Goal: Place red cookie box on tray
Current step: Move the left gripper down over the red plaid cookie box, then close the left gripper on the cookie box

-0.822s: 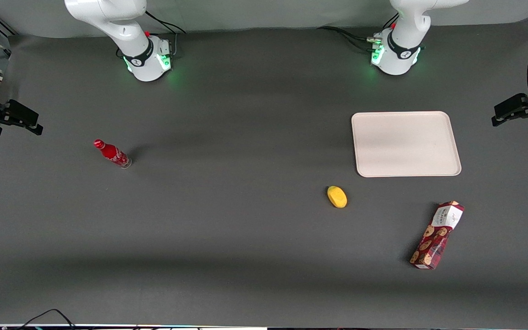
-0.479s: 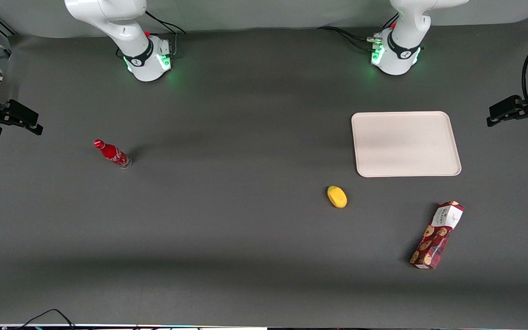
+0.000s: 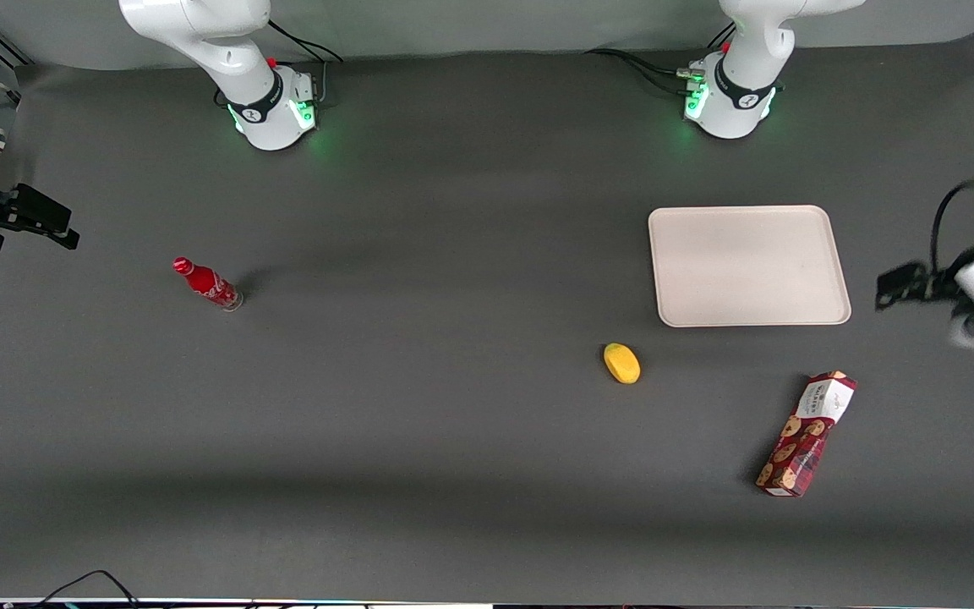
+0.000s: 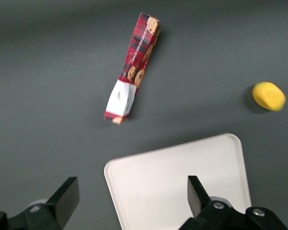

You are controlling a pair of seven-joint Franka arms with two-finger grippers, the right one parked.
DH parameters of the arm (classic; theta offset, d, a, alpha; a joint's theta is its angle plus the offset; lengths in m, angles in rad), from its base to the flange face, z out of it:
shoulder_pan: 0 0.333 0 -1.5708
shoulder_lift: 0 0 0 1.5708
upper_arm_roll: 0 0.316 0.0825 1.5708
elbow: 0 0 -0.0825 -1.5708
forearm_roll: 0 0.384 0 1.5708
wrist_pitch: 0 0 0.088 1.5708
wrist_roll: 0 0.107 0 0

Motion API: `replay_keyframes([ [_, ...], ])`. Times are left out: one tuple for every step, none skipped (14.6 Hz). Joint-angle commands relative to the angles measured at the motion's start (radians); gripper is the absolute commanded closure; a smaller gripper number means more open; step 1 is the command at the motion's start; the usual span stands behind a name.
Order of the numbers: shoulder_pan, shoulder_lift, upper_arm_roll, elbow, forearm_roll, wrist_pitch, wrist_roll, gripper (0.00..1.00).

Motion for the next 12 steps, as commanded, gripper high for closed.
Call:
replay_keyframes([
  [0.006, 0.130, 0.003, 0.013, 0.012, 0.124, 0.068, 0.00],
  [0.006, 0.165, 0.003, 0.011, 0.014, 0.151, 0.121, 0.00],
  [0.004, 0.198, 0.003, 0.011, 0.014, 0.187, 0.196, 0.00],
  [0.006, 0.228, 0.002, 0.011, 0.014, 0.222, 0.256, 0.00],
  [0.006, 0.262, 0.002, 0.011, 0.014, 0.251, 0.285, 0.00],
  [0.004, 0.290, 0.002, 0.010, 0.014, 0.277, 0.293, 0.00],
  [0.004, 0.322, 0.000, 0.011, 0.017, 0.306, 0.296, 0.00],
  [0.003, 0.351, -0.002, 0.011, 0.026, 0.340, 0.301, 0.00],
  [-0.006, 0.385, -0.005, 0.014, 0.049, 0.380, 0.301, 0.00],
  [-0.008, 0.411, -0.005, 0.016, 0.073, 0.433, 0.290, 0.00],
  [-0.010, 0.439, -0.006, 0.016, 0.093, 0.493, 0.289, 0.00],
  [-0.010, 0.465, -0.006, 0.019, 0.109, 0.542, 0.289, 0.00],
])
